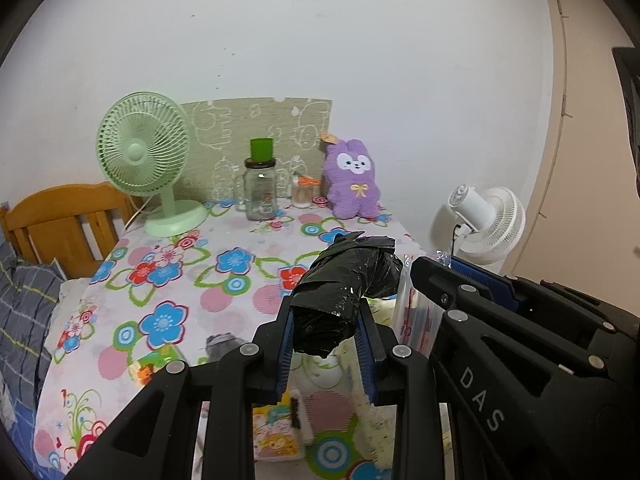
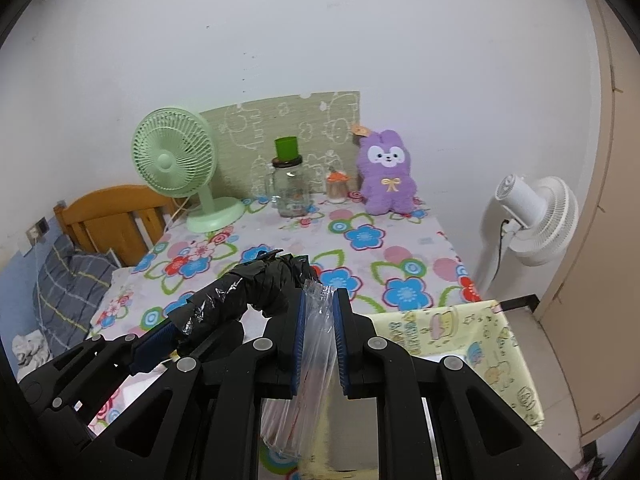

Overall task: Organize soft objects
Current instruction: 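Lift and carry both held items toward the yellow-green paper box, then open the left tool over the box while the right tool releases the straws inside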

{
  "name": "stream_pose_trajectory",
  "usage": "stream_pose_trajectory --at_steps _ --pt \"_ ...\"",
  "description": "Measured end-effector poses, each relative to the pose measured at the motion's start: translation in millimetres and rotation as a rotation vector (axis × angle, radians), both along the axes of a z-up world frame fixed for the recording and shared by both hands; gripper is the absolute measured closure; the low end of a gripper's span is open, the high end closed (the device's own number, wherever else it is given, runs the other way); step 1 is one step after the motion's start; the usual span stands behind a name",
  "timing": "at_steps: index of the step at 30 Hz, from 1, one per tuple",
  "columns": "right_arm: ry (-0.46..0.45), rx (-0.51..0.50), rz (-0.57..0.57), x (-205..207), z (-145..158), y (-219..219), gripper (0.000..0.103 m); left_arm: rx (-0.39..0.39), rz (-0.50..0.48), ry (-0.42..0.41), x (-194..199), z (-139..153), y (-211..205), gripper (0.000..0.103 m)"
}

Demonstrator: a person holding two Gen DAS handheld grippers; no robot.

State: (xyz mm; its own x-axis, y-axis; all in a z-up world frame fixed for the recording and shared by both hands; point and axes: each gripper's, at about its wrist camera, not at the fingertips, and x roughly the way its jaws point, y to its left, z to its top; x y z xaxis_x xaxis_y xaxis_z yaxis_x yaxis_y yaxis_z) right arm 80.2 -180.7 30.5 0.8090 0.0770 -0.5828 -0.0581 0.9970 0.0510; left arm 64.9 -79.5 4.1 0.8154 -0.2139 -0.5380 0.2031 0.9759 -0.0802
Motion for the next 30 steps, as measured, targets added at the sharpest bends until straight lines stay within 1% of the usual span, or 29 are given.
stream_pose_trajectory --at_steps 11,30 --pt "0.009 -0.008 -0.056 1.6 -8.2 -31.7 0.086 0.007 -0.056 0.013 5.6 -8.5 -30.7 0.075" --pt "0.090 -0.004 -0.140 10.6 -45.2 -78.1 0.086 0.033 -0.136 0.119 22.0 -43.8 -78.1 0.075"
